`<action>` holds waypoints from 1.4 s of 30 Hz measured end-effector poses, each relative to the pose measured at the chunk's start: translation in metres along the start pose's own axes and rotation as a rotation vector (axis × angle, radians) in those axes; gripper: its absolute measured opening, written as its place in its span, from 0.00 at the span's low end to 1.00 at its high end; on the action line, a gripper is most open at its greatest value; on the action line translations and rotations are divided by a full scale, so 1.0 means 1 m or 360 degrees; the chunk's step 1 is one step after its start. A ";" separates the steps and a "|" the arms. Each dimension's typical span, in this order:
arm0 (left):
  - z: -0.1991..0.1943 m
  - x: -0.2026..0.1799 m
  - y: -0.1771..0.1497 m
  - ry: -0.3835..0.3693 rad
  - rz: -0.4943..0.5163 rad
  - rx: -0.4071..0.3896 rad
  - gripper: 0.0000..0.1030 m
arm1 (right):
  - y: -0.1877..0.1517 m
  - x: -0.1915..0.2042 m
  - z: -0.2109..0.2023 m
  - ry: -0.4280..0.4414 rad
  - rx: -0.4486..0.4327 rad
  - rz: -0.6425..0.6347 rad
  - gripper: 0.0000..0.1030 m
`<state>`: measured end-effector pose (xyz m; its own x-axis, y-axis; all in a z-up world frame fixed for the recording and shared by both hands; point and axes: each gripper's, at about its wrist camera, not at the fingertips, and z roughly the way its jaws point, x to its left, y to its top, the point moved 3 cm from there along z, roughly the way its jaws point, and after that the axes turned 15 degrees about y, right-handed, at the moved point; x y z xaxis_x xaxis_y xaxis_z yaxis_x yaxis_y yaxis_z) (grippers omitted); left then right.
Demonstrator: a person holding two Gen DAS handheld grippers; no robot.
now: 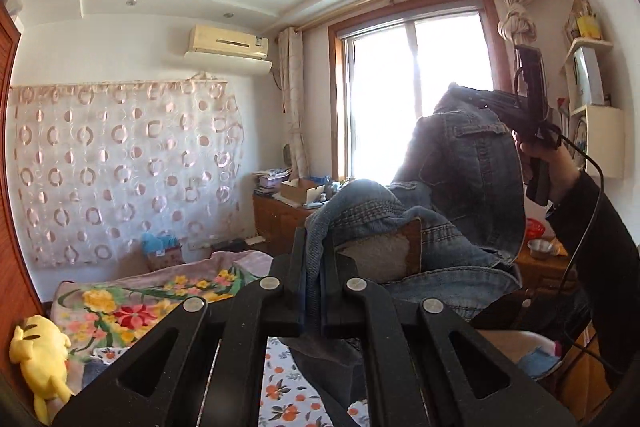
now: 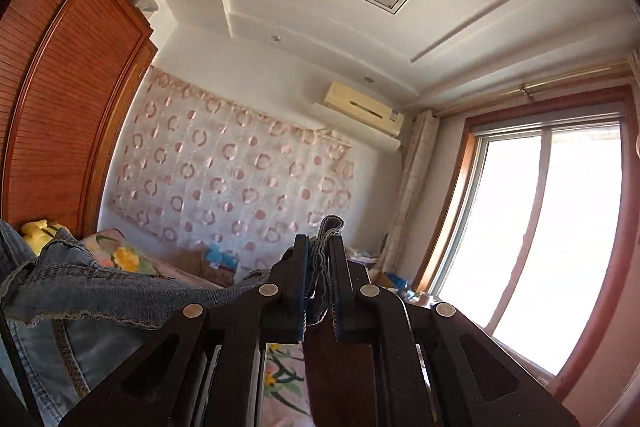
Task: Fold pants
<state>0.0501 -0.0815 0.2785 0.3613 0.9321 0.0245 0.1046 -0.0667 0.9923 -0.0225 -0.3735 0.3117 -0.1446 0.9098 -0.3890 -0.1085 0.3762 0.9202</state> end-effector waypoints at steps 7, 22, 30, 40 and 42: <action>0.010 0.036 -0.080 0.0041 -0.0062 0.0181 0.05 | -0.052 0.057 0.049 0.0174 0.0066 -0.0016 0.09; 0.025 0.147 -0.310 0.0461 -0.0316 0.0802 0.05 | -0.209 0.376 0.256 0.0971 0.0473 0.0034 0.09; 0.031 0.149 -0.334 0.0482 -0.0341 0.0908 0.11 | -0.219 0.381 0.315 0.1039 0.0694 0.0198 0.26; 0.020 0.134 -0.309 0.0449 -0.0271 0.0782 0.46 | -0.219 0.303 0.258 0.1049 0.0791 0.0480 0.44; 0.024 0.122 -0.309 0.0408 -0.0237 0.0784 0.46 | -0.233 0.302 0.245 0.1011 0.0822 0.0495 0.45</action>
<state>0.0843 0.0437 -0.0278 0.0799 0.9966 -0.0215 0.5786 -0.0288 0.8151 0.2003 -0.1430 -0.0090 -0.6306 0.7726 0.0736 0.4640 0.2994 0.8337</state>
